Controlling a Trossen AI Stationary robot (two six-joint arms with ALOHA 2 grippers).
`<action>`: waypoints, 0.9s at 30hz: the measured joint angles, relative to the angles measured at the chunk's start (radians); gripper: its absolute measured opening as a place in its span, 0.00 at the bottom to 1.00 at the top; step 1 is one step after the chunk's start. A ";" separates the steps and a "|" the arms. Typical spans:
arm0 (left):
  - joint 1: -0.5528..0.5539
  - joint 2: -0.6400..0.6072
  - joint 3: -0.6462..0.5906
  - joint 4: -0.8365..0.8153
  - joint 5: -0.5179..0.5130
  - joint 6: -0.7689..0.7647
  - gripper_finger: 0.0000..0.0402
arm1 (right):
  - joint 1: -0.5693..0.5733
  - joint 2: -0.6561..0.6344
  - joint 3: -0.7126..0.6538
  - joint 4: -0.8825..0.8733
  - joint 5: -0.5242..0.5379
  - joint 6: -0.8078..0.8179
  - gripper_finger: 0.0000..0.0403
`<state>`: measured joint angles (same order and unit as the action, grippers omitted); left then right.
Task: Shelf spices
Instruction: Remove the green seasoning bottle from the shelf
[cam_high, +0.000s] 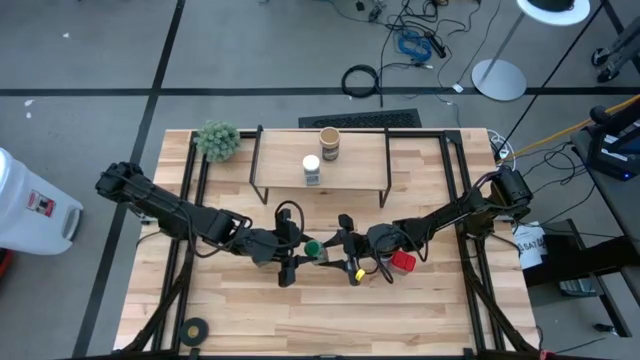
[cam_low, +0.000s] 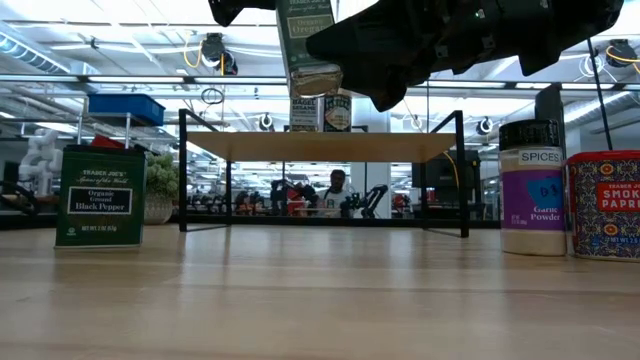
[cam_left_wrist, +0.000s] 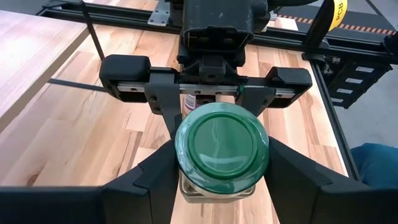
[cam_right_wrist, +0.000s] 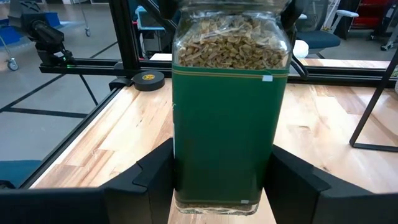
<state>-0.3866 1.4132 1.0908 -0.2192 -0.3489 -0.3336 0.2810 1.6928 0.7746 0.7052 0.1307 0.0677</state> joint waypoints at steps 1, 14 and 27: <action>0.000 0.000 0.000 0.000 0.000 0.000 0.51 | 0.000 0.000 0.000 0.000 0.000 0.000 0.48; 0.000 0.000 0.000 0.000 0.005 0.003 0.51 | 0.000 0.000 0.000 0.000 -0.001 0.000 0.49; 0.000 0.001 -0.001 -0.008 0.025 0.003 0.51 | 0.003 0.000 0.000 0.009 -0.006 -0.001 0.70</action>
<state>-0.3862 1.4143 1.0897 -0.2276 -0.3241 -0.3305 0.2840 1.6928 0.7746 0.7145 0.1242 0.0667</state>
